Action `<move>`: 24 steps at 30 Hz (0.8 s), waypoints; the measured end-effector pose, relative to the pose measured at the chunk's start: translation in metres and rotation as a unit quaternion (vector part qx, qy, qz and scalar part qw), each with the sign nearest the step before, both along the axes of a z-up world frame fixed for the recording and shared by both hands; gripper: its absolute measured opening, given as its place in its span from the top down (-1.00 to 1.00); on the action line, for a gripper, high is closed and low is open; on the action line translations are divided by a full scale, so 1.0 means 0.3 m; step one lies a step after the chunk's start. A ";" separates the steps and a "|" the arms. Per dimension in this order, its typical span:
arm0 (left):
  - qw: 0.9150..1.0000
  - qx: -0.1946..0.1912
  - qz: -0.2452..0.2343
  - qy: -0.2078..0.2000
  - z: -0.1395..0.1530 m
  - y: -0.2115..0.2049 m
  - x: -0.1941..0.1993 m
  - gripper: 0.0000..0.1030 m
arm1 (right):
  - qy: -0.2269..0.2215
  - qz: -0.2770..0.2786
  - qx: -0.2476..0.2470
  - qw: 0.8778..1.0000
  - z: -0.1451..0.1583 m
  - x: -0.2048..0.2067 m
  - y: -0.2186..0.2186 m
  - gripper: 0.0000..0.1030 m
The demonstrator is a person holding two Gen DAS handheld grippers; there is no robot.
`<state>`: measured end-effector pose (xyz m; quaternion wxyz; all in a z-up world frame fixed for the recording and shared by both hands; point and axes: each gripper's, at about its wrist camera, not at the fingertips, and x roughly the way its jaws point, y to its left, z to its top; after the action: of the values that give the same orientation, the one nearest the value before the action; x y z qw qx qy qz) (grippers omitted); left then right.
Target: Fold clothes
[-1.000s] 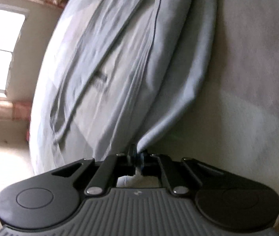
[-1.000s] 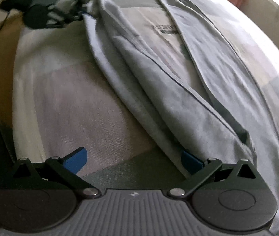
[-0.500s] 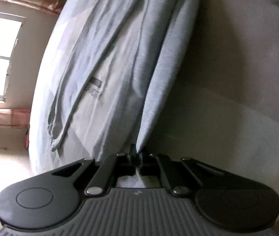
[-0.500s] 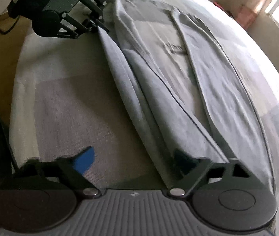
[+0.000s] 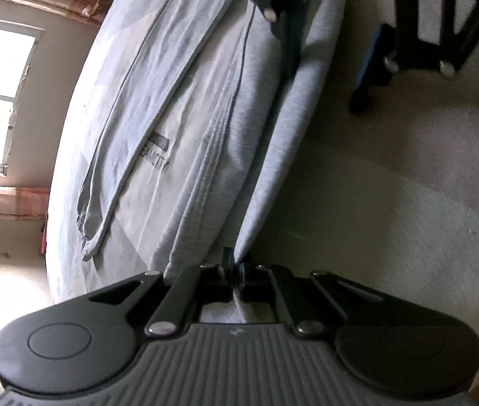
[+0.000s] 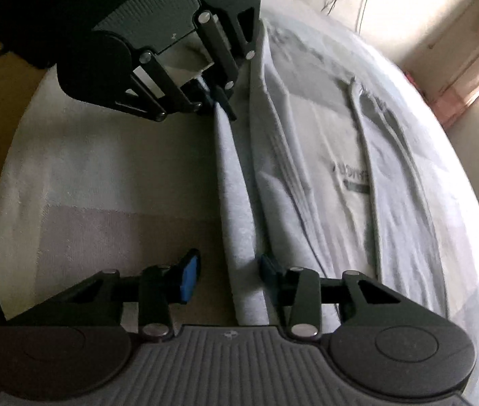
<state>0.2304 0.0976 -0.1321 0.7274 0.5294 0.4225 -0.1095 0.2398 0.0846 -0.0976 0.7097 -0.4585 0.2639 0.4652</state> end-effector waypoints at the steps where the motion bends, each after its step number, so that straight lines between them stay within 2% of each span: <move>1: 1.000 -0.001 0.002 -0.001 -0.001 0.004 -0.001 0.97 | -0.005 -0.006 -0.003 1.000 -0.001 0.002 -0.010 0.11; 4: 1.000 -0.003 0.005 -0.003 -0.002 0.001 -0.016 0.97 | -0.004 -0.047 -0.005 0.999 0.003 0.027 -0.084 0.11; 6: 1.000 -0.005 0.007 -0.005 -0.001 -0.001 -0.023 0.96 | -0.022 -0.062 -0.018 0.998 0.003 0.039 -0.135 0.11; 9: 1.000 -0.007 0.010 -0.007 -0.004 -0.002 -0.027 0.96 | -0.055 -0.069 -0.047 0.995 -0.017 0.053 -0.173 0.11; 12: 1.000 -0.004 0.008 -0.009 -0.014 -0.003 -0.024 0.96 | -0.096 -0.048 -0.070 0.992 -0.046 0.034 -0.169 0.13; 14: 1.000 0.000 0.004 -0.010 -0.020 -0.006 -0.024 0.95 | -0.123 -0.024 -0.087 0.988 -0.073 -0.002 -0.157 0.31; 16: 1.000 0.005 -0.001 -0.011 -0.026 -0.007 -0.023 0.95 | -0.146 0.000 -0.098 0.984 -0.105 -0.040 -0.157 0.66; 17: 1.000 0.009 -0.007 -0.012 -0.031 -0.010 -0.026 0.95 | -0.165 0.013 -0.104 0.981 -0.130 -0.064 -0.161 0.74; 19: 1.000 0.018 -0.015 -0.016 -0.041 -0.015 -0.035 0.96 | -0.197 0.029 -0.117 0.973 -0.164 -0.096 -0.160 0.78; 21: 1.000 0.017 -0.015 -0.019 -0.044 -0.016 -0.039 0.98 | -0.184 0.012 -0.110 0.977 -0.157 -0.084 -0.150 0.79; 24: 1.000 0.006 -0.010 -0.016 -0.030 -0.013 -0.035 0.98 | -0.122 -0.027 -0.089 0.988 -0.108 -0.027 -0.137 0.80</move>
<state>0.2201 0.0939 -0.1412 0.7299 0.5395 0.4062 -0.1058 0.2317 0.0436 -0.1298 0.7052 -0.5658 0.2283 0.3611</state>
